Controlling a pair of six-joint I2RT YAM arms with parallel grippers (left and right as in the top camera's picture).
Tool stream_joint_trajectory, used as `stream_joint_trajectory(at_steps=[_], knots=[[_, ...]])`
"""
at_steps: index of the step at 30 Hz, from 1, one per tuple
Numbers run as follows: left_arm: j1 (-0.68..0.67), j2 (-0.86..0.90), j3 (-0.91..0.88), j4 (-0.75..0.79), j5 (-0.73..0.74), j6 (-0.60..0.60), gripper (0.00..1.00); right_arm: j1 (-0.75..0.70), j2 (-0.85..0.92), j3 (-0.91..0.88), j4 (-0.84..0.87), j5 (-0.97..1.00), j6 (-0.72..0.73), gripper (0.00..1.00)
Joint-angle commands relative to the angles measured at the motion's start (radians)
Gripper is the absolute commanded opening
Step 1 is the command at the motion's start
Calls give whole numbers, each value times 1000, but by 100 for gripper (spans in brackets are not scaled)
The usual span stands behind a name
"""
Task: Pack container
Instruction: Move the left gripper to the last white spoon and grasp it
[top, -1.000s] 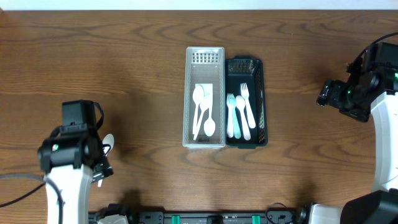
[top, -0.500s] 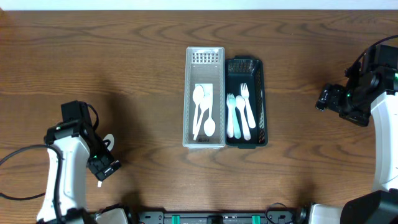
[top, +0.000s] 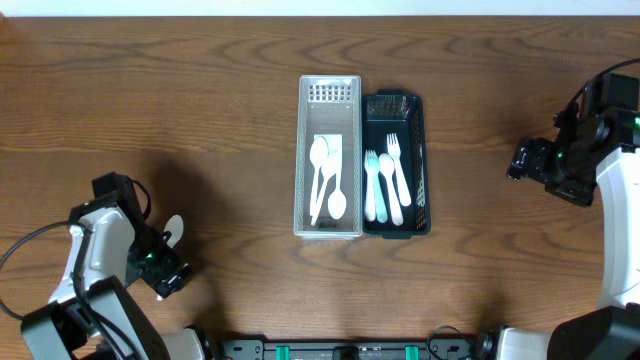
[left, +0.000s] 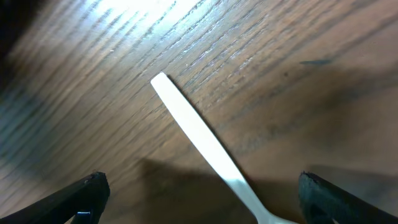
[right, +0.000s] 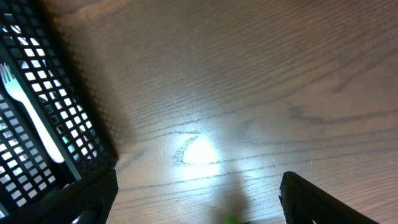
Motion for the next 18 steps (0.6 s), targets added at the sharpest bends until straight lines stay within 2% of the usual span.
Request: stream_joint_trajectory(at_steps=[1,6,13,15,16,18], knots=[[6,30,-26,16,-3,-15,97,-1,1,-2,-7,-8,-15,87],[6,58,-33,30,-55,-15,85,-1,1,-2,-10,-8,-14,87],[6,60,-33,43,-100,-15,55,-1,1,-2,-15,-8,-14,87],[6,60,-33,56,-100,-15,41,-1,1,-2,-17,-8,-14,87],[6,60,-33,61,-100,-15,37,-1,1,-2,-17,-8,-14,87],[6,60,-33,71,-100,-15,37,-1,1,-2,-16,-8,-14,87]])
